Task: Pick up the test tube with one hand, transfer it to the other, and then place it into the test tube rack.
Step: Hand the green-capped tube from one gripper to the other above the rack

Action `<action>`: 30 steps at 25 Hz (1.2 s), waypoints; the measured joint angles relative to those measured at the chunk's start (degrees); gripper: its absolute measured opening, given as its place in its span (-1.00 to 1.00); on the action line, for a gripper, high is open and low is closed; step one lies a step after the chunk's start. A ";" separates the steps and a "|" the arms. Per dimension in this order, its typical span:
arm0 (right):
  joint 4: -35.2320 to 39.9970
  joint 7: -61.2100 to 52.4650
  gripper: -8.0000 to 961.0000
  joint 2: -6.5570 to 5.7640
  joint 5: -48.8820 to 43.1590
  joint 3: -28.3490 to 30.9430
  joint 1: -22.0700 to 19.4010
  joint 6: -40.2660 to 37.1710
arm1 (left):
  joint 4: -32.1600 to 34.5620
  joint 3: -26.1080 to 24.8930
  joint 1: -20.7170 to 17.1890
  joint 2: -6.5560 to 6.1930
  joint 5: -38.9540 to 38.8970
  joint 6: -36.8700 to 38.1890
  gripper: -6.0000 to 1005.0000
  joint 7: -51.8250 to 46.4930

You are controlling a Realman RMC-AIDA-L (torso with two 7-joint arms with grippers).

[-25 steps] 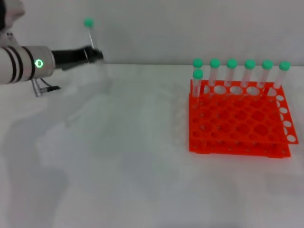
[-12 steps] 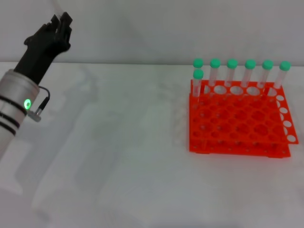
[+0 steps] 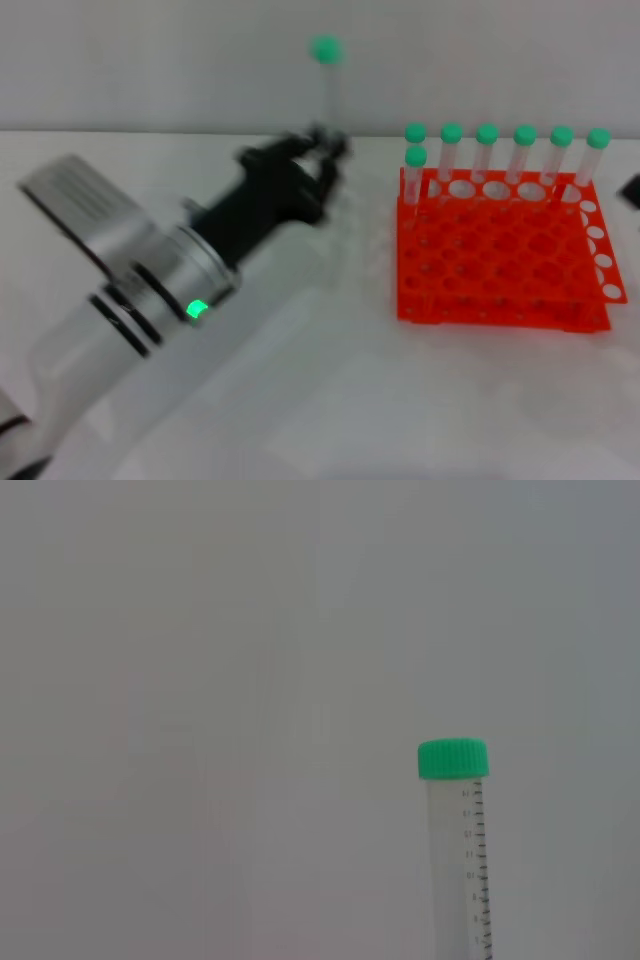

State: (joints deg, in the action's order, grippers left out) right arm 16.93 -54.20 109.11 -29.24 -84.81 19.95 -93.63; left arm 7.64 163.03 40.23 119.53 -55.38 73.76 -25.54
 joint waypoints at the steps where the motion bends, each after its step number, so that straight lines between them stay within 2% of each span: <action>1: 0.51 -0.12 0.78 0.13 -1.68 0.04 0.61 -0.01 | 1.22 -0.01 -0.11 0.05 1.00 -0.41 -0.61 1.16; 6: 1.28 0.30 0.76 1.88 -6.22 0.10 4.54 2.70 | 7.79 -0.07 -1.15 0.38 5.51 -3.81 -0.61 4.68; 11: 2.12 1.53 0.75 3.10 -7.51 0.25 7.72 9.09 | 10.47 -0.09 -1.82 0.81 8.42 -7.00 -0.61 6.57; 15: 4.18 1.71 0.74 3.41 -9.14 0.04 8.27 12.52 | 12.01 -0.09 -2.42 0.82 9.44 -8.59 -0.61 9.08; 20: 5.98 -0.42 0.73 3.42 -13.00 0.03 8.29 13.00 | 12.24 -0.09 -2.07 0.85 11.77 -11.19 -0.61 9.54; 25: 7.58 -5.45 0.71 2.86 -17.74 0.08 8.72 12.99 | 12.59 -0.09 -2.21 0.88 11.80 -12.47 -0.61 9.71; 30: 8.09 -6.16 0.70 3.22 -18.63 0.04 9.39 13.63 | 13.13 -0.09 -1.92 0.92 12.11 -14.14 -0.61 9.72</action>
State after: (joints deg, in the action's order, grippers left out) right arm 25.01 -60.36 112.32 -47.87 -84.78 29.34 -80.00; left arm 20.76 162.95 38.31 120.45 -43.27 59.62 -15.82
